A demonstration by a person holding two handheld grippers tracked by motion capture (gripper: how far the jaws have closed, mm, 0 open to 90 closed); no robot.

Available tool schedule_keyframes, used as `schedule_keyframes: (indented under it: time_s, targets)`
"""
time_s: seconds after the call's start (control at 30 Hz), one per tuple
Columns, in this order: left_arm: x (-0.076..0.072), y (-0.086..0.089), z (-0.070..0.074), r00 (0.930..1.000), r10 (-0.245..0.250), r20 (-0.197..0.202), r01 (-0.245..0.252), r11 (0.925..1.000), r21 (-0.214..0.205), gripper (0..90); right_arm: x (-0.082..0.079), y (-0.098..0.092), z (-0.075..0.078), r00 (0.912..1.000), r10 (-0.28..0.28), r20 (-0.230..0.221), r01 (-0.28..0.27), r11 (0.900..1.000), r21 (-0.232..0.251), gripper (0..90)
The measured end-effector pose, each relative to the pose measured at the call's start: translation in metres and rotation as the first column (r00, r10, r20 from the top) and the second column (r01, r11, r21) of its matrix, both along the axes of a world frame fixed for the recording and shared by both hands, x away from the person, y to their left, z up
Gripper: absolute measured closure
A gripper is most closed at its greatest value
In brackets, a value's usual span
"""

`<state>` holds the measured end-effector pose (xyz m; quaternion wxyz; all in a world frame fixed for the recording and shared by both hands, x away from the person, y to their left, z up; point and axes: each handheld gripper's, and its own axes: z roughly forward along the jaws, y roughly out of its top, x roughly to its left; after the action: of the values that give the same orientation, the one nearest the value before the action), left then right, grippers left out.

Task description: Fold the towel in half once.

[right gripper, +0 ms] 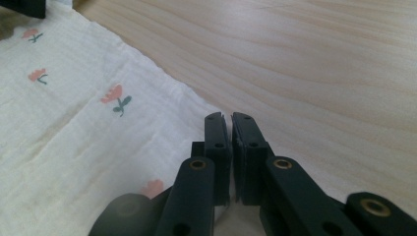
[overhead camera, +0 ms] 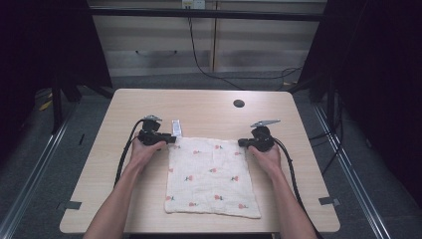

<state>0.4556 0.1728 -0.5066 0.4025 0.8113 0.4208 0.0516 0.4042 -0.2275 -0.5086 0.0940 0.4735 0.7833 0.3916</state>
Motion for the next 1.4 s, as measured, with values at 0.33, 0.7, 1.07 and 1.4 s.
schedule_keyframes:
  time_s: [0.33, 0.7, 1.07, 1.4]
  targets:
    - [-0.003, 0.002, 0.008, 0.9995, -0.024, 0.021, 0.025, 0.9986, -0.047, 86.2, -0.001, -0.004, 0.006, 0.9998, -0.006, 0.021, 0.005, 0.9995, 0.032, 86.8]
    - [-0.007, 0.007, 0.034, 0.996, -0.025, 0.085, 0.036, 0.9913, -0.126, 86.2, -0.004, -0.014, 0.027, 0.9971, -0.016, 0.075, 0.011, 0.9978, 0.065, 86.8]
    - [-0.007, 0.009, 0.064, 0.9886, -0.019, 0.149, 0.047, 0.9802, -0.192, 86.2, -0.002, -0.019, 0.057, 0.9895, -0.018, 0.144, 0.005, 0.996, 0.089, 86.9]
    - [-0.014, 0.009, 0.094, 0.9725, -0.026, 0.231, 0.069, 0.9815, -0.178, 86.1, -0.004, -0.023, 0.091, 0.9715, -0.035, 0.234, 0.001, 0.9893, 0.146, 86.9]
